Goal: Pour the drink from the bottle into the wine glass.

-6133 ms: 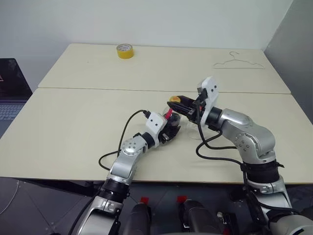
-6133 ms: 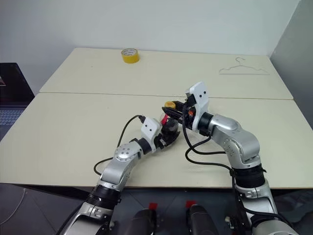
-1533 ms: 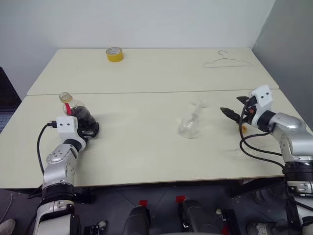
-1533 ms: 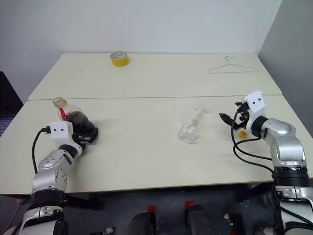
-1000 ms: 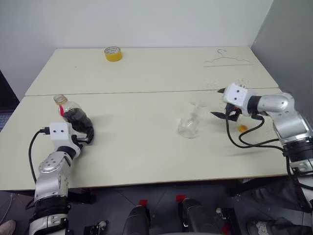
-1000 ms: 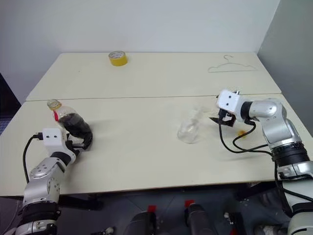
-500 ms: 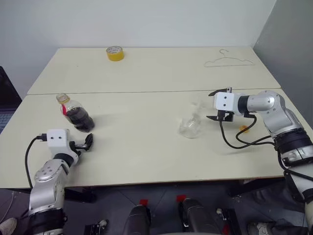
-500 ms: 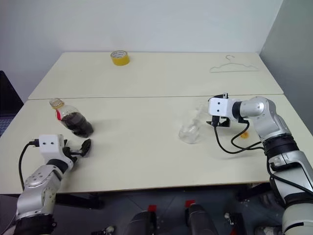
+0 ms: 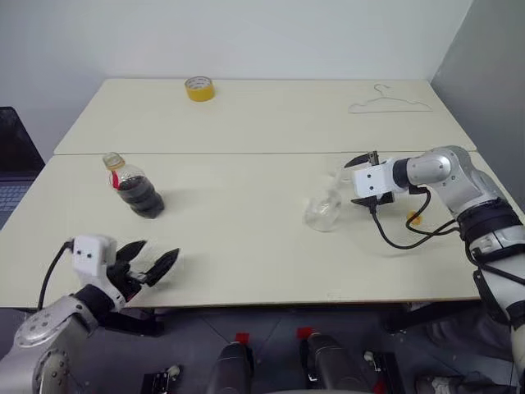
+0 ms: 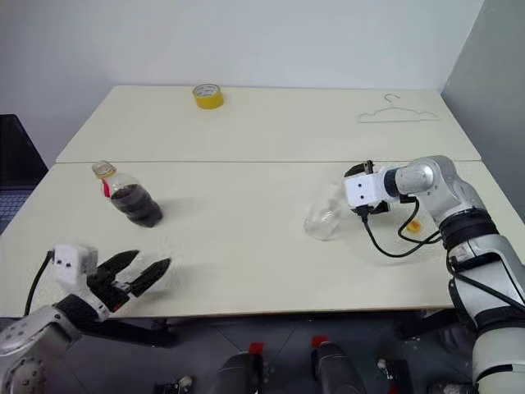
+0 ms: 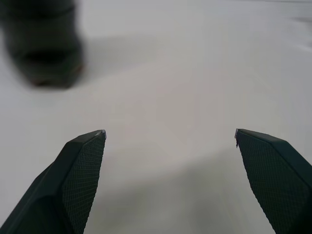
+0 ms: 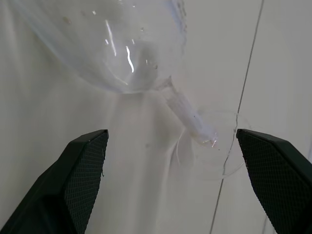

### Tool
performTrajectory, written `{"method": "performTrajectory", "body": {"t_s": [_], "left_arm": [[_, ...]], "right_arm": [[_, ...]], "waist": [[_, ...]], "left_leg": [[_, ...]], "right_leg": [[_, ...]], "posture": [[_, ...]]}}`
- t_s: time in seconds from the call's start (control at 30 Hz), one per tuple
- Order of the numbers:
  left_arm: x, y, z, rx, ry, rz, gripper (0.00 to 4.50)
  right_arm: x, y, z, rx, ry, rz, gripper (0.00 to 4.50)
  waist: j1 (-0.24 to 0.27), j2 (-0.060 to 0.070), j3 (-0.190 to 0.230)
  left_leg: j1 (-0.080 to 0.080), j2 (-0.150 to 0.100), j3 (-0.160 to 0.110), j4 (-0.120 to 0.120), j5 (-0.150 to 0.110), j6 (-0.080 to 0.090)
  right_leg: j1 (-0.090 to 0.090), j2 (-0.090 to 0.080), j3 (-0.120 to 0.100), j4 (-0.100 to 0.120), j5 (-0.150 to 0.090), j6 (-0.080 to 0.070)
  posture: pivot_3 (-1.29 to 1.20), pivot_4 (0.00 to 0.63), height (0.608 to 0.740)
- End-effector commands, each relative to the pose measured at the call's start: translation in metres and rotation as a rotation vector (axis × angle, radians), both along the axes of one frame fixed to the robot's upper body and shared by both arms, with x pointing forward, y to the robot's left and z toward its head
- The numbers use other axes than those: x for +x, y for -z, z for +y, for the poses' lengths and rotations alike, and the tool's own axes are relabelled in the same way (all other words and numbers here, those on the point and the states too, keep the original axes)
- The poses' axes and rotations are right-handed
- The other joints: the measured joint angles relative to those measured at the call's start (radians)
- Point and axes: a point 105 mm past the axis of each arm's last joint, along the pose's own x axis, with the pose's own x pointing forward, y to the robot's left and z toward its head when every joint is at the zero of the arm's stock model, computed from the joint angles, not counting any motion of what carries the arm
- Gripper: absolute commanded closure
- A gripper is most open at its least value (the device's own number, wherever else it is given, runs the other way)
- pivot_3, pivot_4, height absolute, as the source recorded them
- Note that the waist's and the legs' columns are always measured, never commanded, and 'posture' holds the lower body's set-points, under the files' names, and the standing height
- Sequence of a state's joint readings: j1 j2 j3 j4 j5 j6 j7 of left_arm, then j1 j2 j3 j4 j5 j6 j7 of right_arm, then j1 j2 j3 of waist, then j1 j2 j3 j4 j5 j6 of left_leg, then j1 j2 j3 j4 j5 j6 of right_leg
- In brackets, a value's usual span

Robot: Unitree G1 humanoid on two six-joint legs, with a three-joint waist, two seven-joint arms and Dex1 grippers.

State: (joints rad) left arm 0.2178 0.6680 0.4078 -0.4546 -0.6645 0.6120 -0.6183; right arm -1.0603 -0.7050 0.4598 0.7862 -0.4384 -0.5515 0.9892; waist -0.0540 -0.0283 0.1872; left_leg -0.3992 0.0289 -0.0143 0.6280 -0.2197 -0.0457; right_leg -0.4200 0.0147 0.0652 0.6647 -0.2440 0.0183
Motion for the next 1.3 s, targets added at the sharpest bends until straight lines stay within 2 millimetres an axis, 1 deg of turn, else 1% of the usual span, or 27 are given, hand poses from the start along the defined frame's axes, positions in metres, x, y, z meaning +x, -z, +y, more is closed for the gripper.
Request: {"method": "performTrajectory", "body": {"t_s": [0.03,0.1,0.17,0.23,0.33,0.37,0.5,0.7,0.77,0.8,1.0,1.13,1.17,1.3], "left_arm": [[0.006,-0.018,-0.042,0.067,0.184,-0.03,0.01],[0.015,-0.028,-0.064,0.109,0.265,-0.062,0.01],[0.02,-0.034,-0.083,0.14,0.326,-0.084,0.01],[0.024,-0.035,-0.095,0.166,0.364,-0.095,0.01],[0.025,-0.037,-0.109,0.16,0.412,-0.109,0.01],[0.025,-0.037,-0.111,0.157,0.418,-0.11,0.01],[0.027,-0.023,-0.104,0.171,0.395,-0.078,0.01],[0.029,-0.022,-0.104,0.167,0.384,-0.088,0.01],[0.029,-0.021,-0.103,0.169,0.38,-0.09,0.0],[0.029,-0.02,-0.102,0.172,0.372,-0.09,0.0],[0.031,-0.018,-0.092,0.189,0.341,-0.088,0.0],[0.032,-0.018,-0.091,0.19,0.334,-0.095,0.0],[0.033,-0.018,-0.091,0.189,0.332,-0.096,0.0],[0.033,-0.018,-0.09,0.183,0.326,-0.097,0.0]], "right_arm": [[0.006,-0.014,0.005,-0.081,-0.067,-0.091,0.0],[0.009,-0.018,0.012,-0.099,-0.099,-0.114,0.0],[0.012,-0.019,0.016,-0.133,-0.121,-0.129,0.0],[0.014,-0.016,0.019,-0.158,-0.13,-0.13,0.0],[0.02,-0.009,0.022,-0.202,-0.118,-0.139,0.0],[0.022,-0.007,0.022,-0.21,-0.114,-0.142,0.0],[0.028,-0.005,0.028,-0.256,-0.108,-0.163,0.0],[0.035,-0.002,0.031,-0.314,-0.089,-0.19,0.0],[0.035,-0.001,0.031,-0.331,-0.096,-0.192,0.39],[0.035,-0.001,0.031,-0.334,-0.098,-0.192,0.65],[0.032,0.011,0.026,-0.368,-0.105,-0.162,2.73],[0.034,0.013,0.025,-0.369,-0.093,-0.166,4.2],[0.034,0.014,0.025,-0.369,-0.085,-0.169,4.43],[0.036,0.015,0.024,-0.351,-0.068,-0.182,4.46]], "waist": [[-0.001,0.0,0.0],[-0.001,0.0,0.0],[-0.003,0.0,0.0],[-0.007,0.0,0.0],[-0.01,0.0,0.0],[-0.01,0.0,0.0],[-0.011,0.0,0.0],[-0.005,0.0,0.0],[-0.004,0.0,0.0],[-0.004,0.0,0.0],[-0.004,0.0,0.0],[-0.004,0.0,0.0],[-0.004,0.0,0.0],[-0.004,0.0,0.0]], "left_leg": [[0.0,0.0,0.0,0.0,0.0,0.0],[0.0,0.0,0.0,0.001,0.0,0.0],[0.0,0.0,0.001,0.001,0.0,0.0],[-0.001,0.0,0.001,0.0,0.0,0.0],[-0.001,0.0,0.001,-0.001,0.0,0.0],[-0.001,0.0,0.001,-0.001,0.0,0.0],[-0.001,0.0,0.0,-0.002,0.0,0.0],[-0.001,0.0,0.0,0.0,0.0,0.0],[-0.001,0.0,0.0,0.0,0.0,0.0],[-0.001,0.0,0.0,0.0,0.0,0.0],[-0.001,0.0,0.0,0.0,0.0,0.0],[-0.001,0.0,0.0,0.0,0.0,0.0],[-0.001,0.0,0.0,0.0,0.0,0.0],[0.0,0.0,0.0,0.001,0.0,0.0]], "right_leg": [[0.0,0.001,0.0,0.0,0.0,0.0],[0.0,0.001,0.0,0.0,0.001,0.001],[0.0,0.001,0.001,0.0,0.002,0.002],[0.0,0.001,0.002,0.0,0.005,0.006],[-0.001,0.001,0.003,-0.001,0.005,0.004],[-0.001,0.001,0.003,0.0,0.005,0.003],[-0.001,0.001,0.003,0.0,0.004,0.001],[0.0,0.001,0.002,0.0,0.004,0.003],[-0.001,0.001,0.002,0.001,0.004,0.003],[-0.001,0.001,0.002,0.001,0.004,0.003],[-0.001,0.001,0.002,0.001,0.004,0.003],[-0.001,0.001,0.002,0.002,0.004,0.003],[-0.001,0.001,0.002,0.002,0.004,0.003],[-0.001,0.001,0.002,0.003,0.004,0.003]], "posture": [[0.0,0.15,0.74],[0.0,0.15,0.74],[0.0,0.15,0.74],[0.0,0.15,0.74],[0.0,0.15,0.74],[0.0,0.15,0.74],[0.0,0.15,0.74],[0.0,0.15,0.74],[0.0,0.15,0.74],[0.0,0.15,0.74],[0.0,0.15,0.74],[0.0,0.15,0.74],[0.0,0.15,0.74],[0.0,0.15,0.74]]}}
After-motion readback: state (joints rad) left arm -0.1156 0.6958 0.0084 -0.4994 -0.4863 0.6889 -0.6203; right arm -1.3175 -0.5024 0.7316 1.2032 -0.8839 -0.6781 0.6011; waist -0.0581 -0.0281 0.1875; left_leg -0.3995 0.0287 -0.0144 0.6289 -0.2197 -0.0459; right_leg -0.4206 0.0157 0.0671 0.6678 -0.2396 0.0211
